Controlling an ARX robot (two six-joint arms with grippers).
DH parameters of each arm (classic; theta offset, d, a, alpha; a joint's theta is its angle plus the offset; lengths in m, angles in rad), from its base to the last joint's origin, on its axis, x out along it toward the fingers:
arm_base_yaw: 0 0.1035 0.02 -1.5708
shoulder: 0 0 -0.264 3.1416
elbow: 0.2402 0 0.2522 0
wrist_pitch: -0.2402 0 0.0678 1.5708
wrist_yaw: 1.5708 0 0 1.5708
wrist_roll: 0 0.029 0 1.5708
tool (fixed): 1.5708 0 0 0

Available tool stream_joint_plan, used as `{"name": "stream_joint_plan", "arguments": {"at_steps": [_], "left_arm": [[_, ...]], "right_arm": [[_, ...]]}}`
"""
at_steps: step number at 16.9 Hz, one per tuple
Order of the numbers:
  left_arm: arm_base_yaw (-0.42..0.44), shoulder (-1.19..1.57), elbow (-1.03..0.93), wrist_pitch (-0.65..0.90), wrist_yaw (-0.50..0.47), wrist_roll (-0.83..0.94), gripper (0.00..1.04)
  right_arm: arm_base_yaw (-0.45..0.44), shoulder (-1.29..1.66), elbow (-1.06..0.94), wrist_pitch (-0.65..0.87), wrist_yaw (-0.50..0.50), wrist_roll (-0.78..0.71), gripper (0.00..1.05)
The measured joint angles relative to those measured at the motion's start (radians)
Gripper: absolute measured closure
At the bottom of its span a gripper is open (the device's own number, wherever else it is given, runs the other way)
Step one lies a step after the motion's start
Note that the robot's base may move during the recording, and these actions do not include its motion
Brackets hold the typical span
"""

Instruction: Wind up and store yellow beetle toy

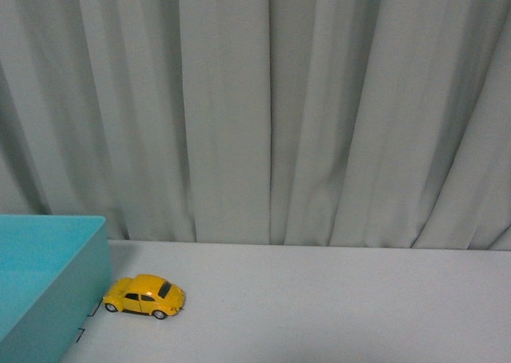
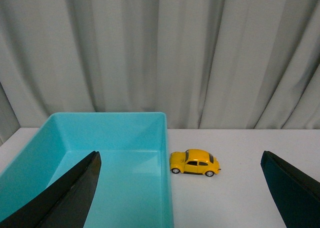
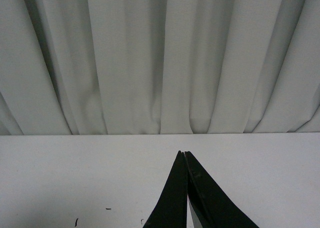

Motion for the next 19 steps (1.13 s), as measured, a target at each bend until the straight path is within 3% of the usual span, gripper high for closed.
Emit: {"name": "stream_joint_plan", "arguments": {"at_steps": [3, 4, 9, 14, 18, 19], "left_arm": [[0.0, 0.0, 0.0, 0.0, 0.0, 0.0, 0.07], [0.0, 0.0, 0.0, 0.0, 0.0, 0.0, 0.07], [0.0, 0.0, 0.0, 0.0, 0.0, 0.0, 0.07], [0.0, 0.0, 0.0, 0.0, 0.0, 0.0, 0.07], [0.0, 0.0, 0.0, 0.0, 0.0, 0.0, 0.07], [0.0, 0.0, 0.0, 0.0, 0.0, 0.0, 0.07]], "right_arm": [[0.0, -0.04, 0.0, -0.049, 0.0, 0.0, 1.03], [0.0, -0.13, 0.001, -0.185, -0.003, 0.0, 1.03], [0.0, -0.202, 0.001, -0.209, 0.0, 0.0, 1.03], [0.0, -0.202, 0.001, -0.21, 0.0, 0.0, 0.54], [0.0, -0.202, 0.001, -0.21, 0.0, 0.0, 0.23], [0.0, -0.202, 0.001, -0.21, 0.0, 0.0, 0.11]]}}
